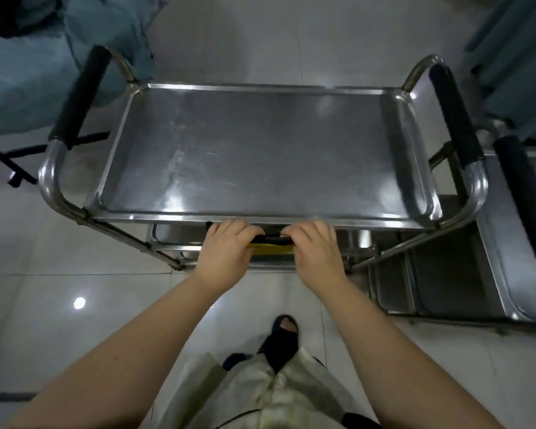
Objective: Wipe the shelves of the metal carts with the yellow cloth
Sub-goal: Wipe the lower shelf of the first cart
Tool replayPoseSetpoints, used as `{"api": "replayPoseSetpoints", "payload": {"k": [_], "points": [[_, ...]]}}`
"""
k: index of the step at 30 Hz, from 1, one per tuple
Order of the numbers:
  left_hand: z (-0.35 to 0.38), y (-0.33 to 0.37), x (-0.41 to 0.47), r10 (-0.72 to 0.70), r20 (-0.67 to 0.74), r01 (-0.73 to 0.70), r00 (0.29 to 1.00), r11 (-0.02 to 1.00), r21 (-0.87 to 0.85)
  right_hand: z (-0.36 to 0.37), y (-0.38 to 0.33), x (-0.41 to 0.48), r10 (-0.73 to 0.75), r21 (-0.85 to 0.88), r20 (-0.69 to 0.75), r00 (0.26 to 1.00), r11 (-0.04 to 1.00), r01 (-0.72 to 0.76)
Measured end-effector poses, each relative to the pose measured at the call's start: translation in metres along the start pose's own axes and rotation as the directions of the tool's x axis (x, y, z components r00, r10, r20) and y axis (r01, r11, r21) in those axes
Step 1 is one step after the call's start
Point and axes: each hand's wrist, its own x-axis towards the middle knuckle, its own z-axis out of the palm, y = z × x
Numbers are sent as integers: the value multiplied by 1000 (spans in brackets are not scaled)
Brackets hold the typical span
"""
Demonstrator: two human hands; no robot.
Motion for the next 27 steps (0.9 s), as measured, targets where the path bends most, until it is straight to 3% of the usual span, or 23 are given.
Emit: {"api": "replayPoseSetpoints", "payload": {"k": [4, 7, 14, 19, 23, 27], "points": [[29, -6, -37, -39, 148, 48, 988, 997, -58, 21, -23, -47, 165, -9, 126, 978, 986, -165], [47, -16, -56, -53, 176, 66, 983, 995, -69, 35, -31, -70, 248, 10, 185, 951, 967, -254], [91, -21, -65, -145, 257, 176, 955, 979, -102, 70, -12, -106, 352, -3, 193, 916, 933, -359], [180, -35, -36, -154, 376, 250, 914, 943, -221, 140, 43, -124, 501, 52, 233, 834, 850, -525], [253, -59, -2, -136, 331, 229, 934, 939, -258, 188, 109, -107, 439, 42, 226, 870, 888, -458], [307, -82, 61, -103, 317, 182, 943, 956, -231, 226, 182, -63, 428, -13, 281, 859, 897, -442]]}}
